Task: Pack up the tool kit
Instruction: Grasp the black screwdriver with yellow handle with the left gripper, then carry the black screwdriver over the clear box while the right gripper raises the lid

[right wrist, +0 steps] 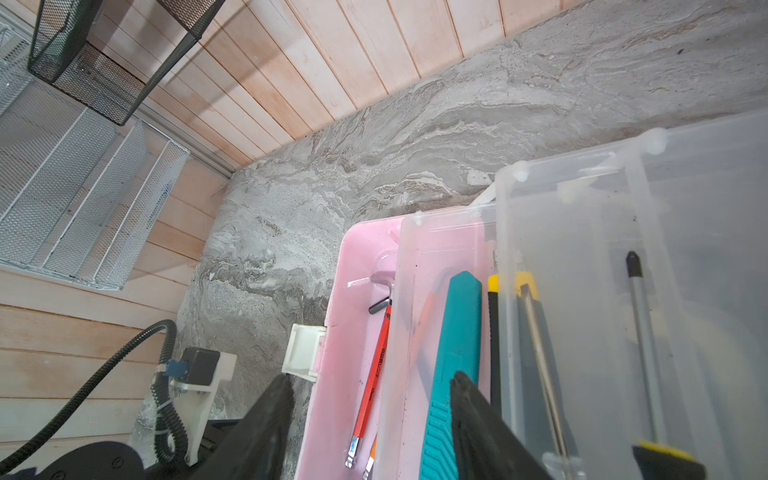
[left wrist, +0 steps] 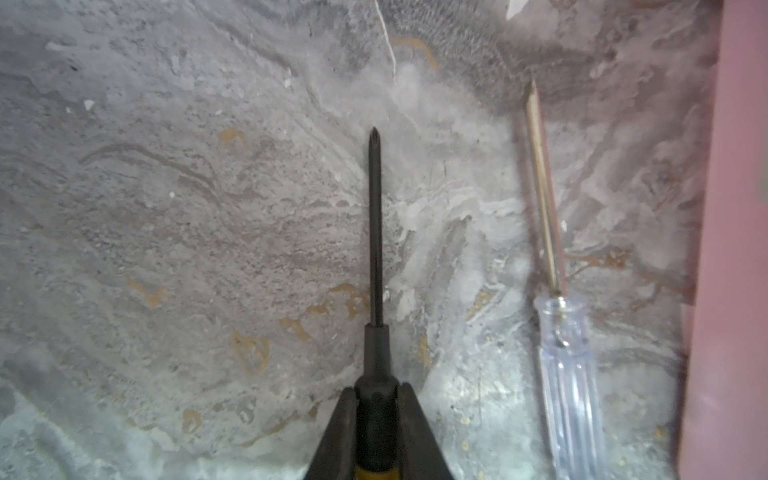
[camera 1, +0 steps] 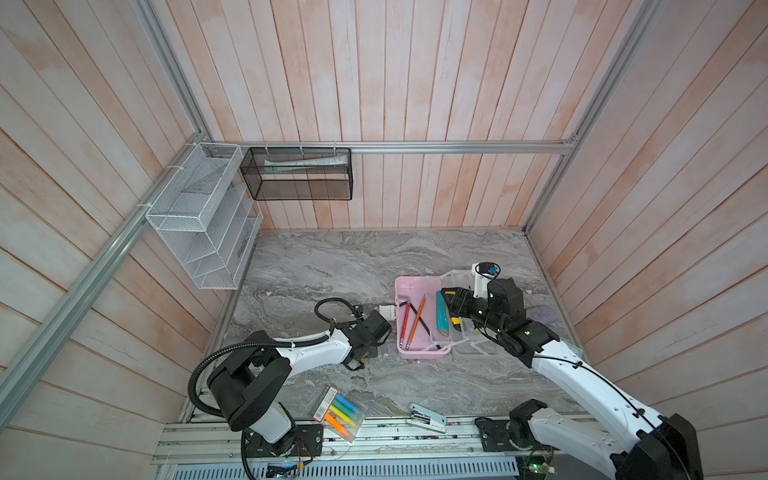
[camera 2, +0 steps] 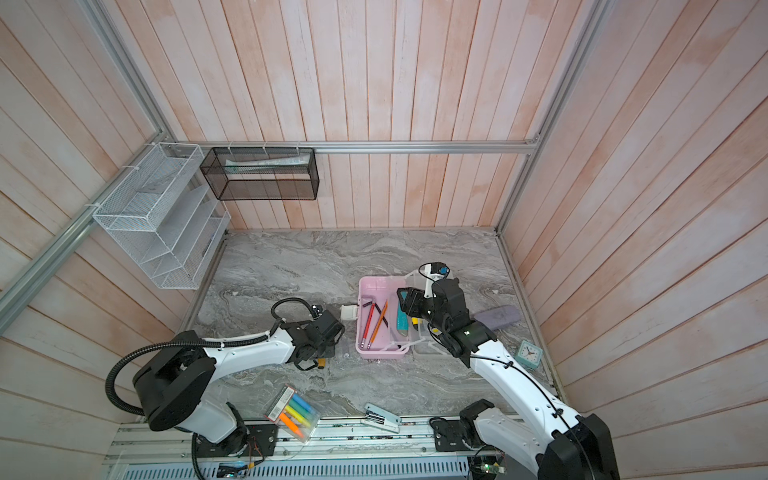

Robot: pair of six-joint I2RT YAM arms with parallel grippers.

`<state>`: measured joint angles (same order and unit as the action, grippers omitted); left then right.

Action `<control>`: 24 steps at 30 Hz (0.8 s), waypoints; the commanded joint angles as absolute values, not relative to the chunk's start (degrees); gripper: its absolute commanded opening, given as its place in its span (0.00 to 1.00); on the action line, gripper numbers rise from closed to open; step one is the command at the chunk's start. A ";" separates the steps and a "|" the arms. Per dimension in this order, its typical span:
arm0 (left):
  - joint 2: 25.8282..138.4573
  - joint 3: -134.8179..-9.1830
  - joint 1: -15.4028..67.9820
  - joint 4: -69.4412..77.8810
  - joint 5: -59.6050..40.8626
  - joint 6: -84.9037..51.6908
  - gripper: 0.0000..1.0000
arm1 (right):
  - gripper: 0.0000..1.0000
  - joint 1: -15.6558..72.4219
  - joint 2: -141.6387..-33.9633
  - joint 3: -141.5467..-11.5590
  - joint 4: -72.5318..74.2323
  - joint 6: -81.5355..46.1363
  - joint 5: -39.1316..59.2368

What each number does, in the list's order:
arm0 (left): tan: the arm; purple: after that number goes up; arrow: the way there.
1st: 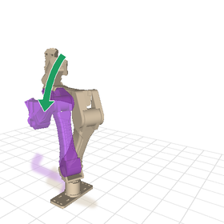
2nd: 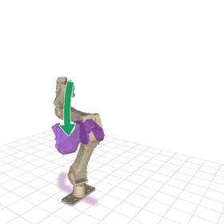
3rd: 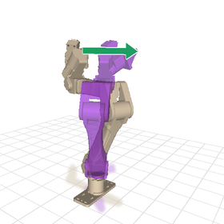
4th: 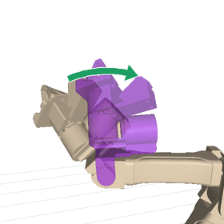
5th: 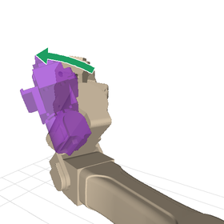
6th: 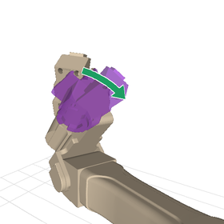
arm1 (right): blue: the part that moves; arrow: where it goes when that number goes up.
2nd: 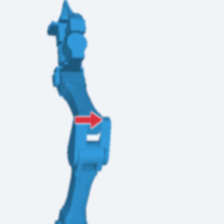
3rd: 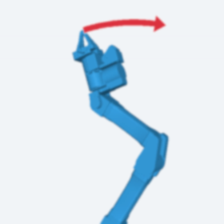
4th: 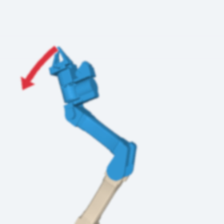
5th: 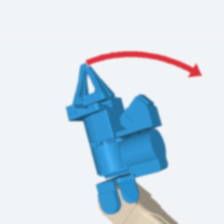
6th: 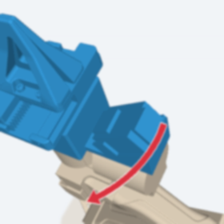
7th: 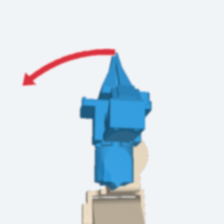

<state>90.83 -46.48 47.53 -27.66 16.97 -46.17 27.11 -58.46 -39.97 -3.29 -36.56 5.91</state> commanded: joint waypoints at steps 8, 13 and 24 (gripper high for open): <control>96.06 -47.72 47.03 -32.87 18.11 -44.91 0.22 | 0.59 25.59 -58.84 -37.36 -0.50 -37.27 8.23; 95.42 -47.71 46.93 -33.59 18.60 -45.44 0.00 | 0.59 25.05 -58.91 -37.36 0.09 -37.27 8.84; 80.39 -53.41 46.54 -41.99 20.65 -44.41 0.00 | 0.58 24.70 -58.28 -40.62 -1.62 -36.57 9.11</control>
<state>84.86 -49.58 46.85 -38.41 18.52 -45.01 25.02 -58.63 -38.00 -1.32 -37.08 8.75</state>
